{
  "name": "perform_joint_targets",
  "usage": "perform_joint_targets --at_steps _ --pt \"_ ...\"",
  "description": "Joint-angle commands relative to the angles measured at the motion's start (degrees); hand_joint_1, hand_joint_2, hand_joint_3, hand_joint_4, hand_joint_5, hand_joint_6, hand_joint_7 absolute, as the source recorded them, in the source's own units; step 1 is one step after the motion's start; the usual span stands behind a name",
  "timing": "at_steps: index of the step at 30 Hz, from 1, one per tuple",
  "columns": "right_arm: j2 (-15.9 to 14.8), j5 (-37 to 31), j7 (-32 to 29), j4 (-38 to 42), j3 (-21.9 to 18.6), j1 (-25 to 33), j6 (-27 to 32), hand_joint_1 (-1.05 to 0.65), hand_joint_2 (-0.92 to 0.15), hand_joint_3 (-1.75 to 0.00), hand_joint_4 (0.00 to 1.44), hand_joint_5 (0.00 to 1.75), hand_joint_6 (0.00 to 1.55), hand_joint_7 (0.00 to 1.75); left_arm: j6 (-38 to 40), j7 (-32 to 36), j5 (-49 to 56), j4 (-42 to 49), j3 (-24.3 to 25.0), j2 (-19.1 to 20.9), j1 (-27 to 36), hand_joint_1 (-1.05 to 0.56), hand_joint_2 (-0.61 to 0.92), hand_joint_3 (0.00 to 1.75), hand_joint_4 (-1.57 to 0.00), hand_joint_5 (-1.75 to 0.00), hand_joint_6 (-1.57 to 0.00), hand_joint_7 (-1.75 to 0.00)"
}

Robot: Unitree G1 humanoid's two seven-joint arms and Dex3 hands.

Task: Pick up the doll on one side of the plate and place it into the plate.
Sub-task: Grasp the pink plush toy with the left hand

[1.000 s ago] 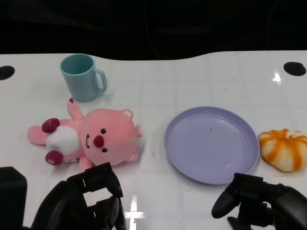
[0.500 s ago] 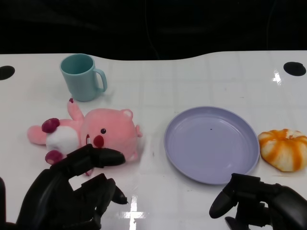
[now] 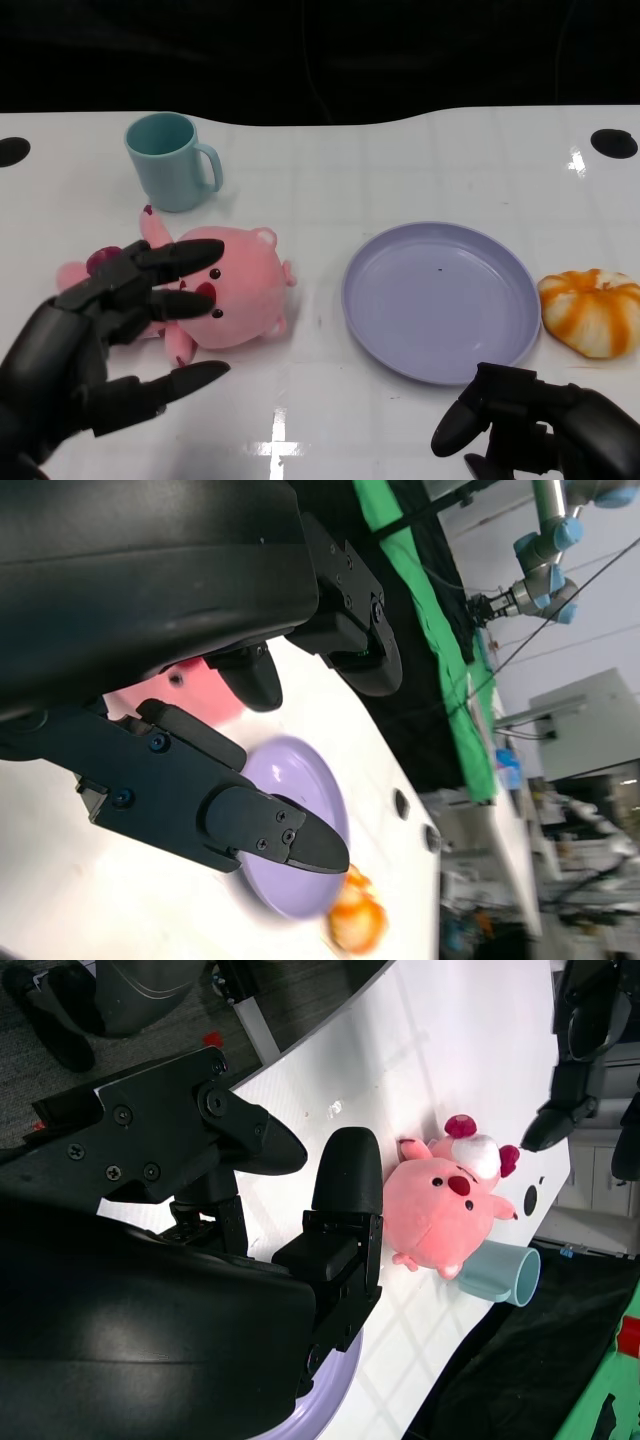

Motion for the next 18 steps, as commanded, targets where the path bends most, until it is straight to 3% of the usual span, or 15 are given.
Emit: perform_joint_targets --at_steps 1,13,18 --pt "-0.58 0.12 -0.01 -0.19 -0.7 -0.56 0.21 -0.14 -0.72 -0.88 0.59 1.69 0.52 1.31 -2.42 -0.14 6.15 0.31 0.46 3.89 -1.84 -0.63 0.92 0.04 0.0 -0.82 -0.3 -0.23" --pt "-0.41 0.22 -0.11 0.13 -0.56 -0.64 0.43 -0.16 -0.71 -0.89 0.59 1.69 0.52 1.31 1.33 -2.12 26.3 1.37 -3.74 13.43 -9.55 -0.66 0.91 0.0 0.0 -0.43 -0.17 -0.08" --pt "-0.42 0.13 -0.19 0.0 -0.47 -0.59 0.46 -0.15 -0.72 -0.88 0.59 1.69 0.52 1.3 3.81 -3.02 34.54 3.75 -7.29 15.69 -13.9 -0.68 0.89 0.0 0.0 -0.36 -0.19 -0.07"
